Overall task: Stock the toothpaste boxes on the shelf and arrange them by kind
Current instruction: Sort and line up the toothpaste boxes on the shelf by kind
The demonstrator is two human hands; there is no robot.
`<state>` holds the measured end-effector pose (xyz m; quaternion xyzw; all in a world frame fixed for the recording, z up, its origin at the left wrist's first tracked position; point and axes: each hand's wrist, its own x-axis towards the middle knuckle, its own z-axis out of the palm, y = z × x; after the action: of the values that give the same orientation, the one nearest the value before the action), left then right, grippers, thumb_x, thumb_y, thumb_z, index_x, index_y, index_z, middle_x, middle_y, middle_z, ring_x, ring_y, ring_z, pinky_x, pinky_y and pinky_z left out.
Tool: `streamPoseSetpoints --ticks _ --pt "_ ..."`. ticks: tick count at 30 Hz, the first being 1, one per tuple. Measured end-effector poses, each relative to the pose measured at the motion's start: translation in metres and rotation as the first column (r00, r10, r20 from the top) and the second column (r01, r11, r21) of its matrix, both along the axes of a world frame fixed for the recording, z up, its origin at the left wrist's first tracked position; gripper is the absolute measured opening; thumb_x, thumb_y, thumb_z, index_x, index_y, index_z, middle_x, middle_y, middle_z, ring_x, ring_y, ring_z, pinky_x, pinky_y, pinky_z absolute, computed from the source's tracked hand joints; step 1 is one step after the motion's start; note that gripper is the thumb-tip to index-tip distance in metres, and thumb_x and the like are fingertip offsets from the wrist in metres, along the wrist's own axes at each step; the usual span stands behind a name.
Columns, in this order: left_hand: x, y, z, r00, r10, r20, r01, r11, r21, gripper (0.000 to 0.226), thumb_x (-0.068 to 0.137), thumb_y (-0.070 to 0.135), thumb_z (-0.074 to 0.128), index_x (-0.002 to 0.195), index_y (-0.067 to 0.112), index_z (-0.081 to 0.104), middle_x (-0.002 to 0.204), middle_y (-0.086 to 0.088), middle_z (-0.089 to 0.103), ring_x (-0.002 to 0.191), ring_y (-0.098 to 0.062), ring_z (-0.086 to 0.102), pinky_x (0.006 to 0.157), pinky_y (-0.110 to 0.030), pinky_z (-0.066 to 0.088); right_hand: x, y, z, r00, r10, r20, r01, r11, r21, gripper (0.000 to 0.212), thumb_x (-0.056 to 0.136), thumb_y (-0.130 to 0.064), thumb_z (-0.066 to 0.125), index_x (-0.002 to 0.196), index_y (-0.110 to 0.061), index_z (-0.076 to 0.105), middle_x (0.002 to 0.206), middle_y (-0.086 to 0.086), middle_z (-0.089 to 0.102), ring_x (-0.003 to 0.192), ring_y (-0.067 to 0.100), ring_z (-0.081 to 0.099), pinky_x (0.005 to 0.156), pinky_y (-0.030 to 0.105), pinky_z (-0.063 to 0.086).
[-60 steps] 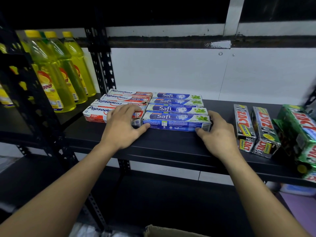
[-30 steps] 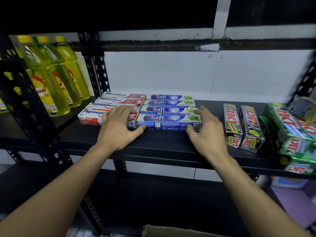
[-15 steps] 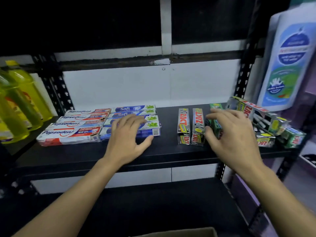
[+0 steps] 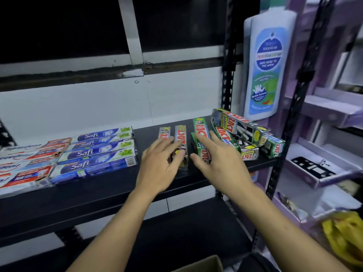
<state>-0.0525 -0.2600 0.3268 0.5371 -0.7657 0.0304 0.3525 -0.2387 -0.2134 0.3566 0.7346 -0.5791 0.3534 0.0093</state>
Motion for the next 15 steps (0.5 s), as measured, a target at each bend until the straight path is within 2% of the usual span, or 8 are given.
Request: streamPoseSetpoints --ticks 4,6,8,10,11,13,15 --pt "-0.001 0.004 0.002 0.999 -0.015 -0.042 0.016 0.999 0.042 0.063 0.091 0.072 0.032 0.142 0.041 0.051 0.151 0.019 0.044 0.146 -0.007 0.024 0.119 -0.043 0.027 -0.008 -0.002 0.004 0.992 0.044 0.119 -0.044 0.999 -0.002 0.056 0.092 -0.039 0.062 0.145 -0.027 0.047 0.148 0.011 0.048 0.136 0.023 0.045 0.106 0.037 0.042" --pt "-0.001 0.005 0.002 1.000 -0.002 -0.027 0.003 0.999 0.050 0.066 0.087 0.076 0.034 0.143 0.043 0.049 0.152 0.021 0.042 0.147 -0.005 0.022 0.119 -0.042 0.027 -0.015 0.002 0.007 0.986 0.045 0.159 -0.043 0.999 -0.017 0.054 0.092 -0.037 0.064 0.142 -0.026 0.051 0.144 0.008 0.053 0.135 0.022 0.046 0.106 0.034 0.040" --pt "-0.001 0.005 0.002 1.000 0.011 -0.012 -0.011 0.998 0.057 0.067 0.085 0.077 0.040 0.144 0.045 0.047 0.153 0.023 0.039 0.148 -0.003 0.020 0.119 -0.041 0.028 -0.023 0.006 0.011 0.974 0.063 0.217 -0.050 0.997 -0.065 0.050 0.091 -0.033 0.067 0.139 -0.023 0.055 0.136 0.006 0.060 0.119 0.028 0.058 0.101 0.031 0.041" --pt "-0.002 0.006 0.002 1.000 0.018 -0.003 -0.018 0.998 0.061 0.065 0.086 0.075 0.044 0.145 0.045 0.045 0.153 0.024 0.038 0.148 -0.002 0.018 0.119 -0.041 0.029 -0.032 0.007 0.014 0.960 0.075 0.269 -0.048 0.993 -0.108 0.051 0.089 -0.032 0.070 0.138 -0.022 0.056 0.131 0.002 0.063 0.103 0.029 0.062 0.097 0.021 0.039" --pt "-0.002 0.006 0.002 1.000 0.020 -0.003 -0.020 0.998 0.059 0.064 0.087 0.074 0.046 0.145 0.045 0.045 0.153 0.024 0.038 0.148 -0.002 0.019 0.118 -0.041 0.028 -0.037 0.006 0.016 0.959 0.073 0.272 -0.046 0.993 -0.106 0.054 0.088 -0.034 0.071 0.139 -0.023 0.055 0.134 0.002 0.062 0.108 0.025 0.060 0.099 0.018 0.036" --pt "-0.002 0.006 0.002 1.000 0.021 -0.008 -0.020 0.998 0.057 0.063 0.088 0.072 0.047 0.144 0.045 0.046 0.153 0.024 0.038 0.148 -0.003 0.019 0.118 -0.041 0.028 -0.046 -0.001 0.016 0.974 0.064 0.217 -0.053 0.997 -0.055 0.058 0.088 -0.038 0.071 0.141 -0.027 0.053 0.144 0.003 0.053 0.133 0.016 0.047 0.111 0.019 0.027" --pt "-0.001 0.005 0.002 1.000 0.018 -0.018 -0.017 0.998 0.063 0.063 0.088 0.072 0.047 0.144 0.044 0.046 0.153 0.023 0.039 0.148 -0.003 0.020 0.118 -0.040 0.029 -0.051 -0.006 0.014 0.988 0.075 0.131 -0.076 0.997 0.003 0.059 0.088 -0.040 0.069 0.143 -0.029 0.050 0.151 0.003 0.044 0.143 0.012 0.034 0.112 0.018 0.018"
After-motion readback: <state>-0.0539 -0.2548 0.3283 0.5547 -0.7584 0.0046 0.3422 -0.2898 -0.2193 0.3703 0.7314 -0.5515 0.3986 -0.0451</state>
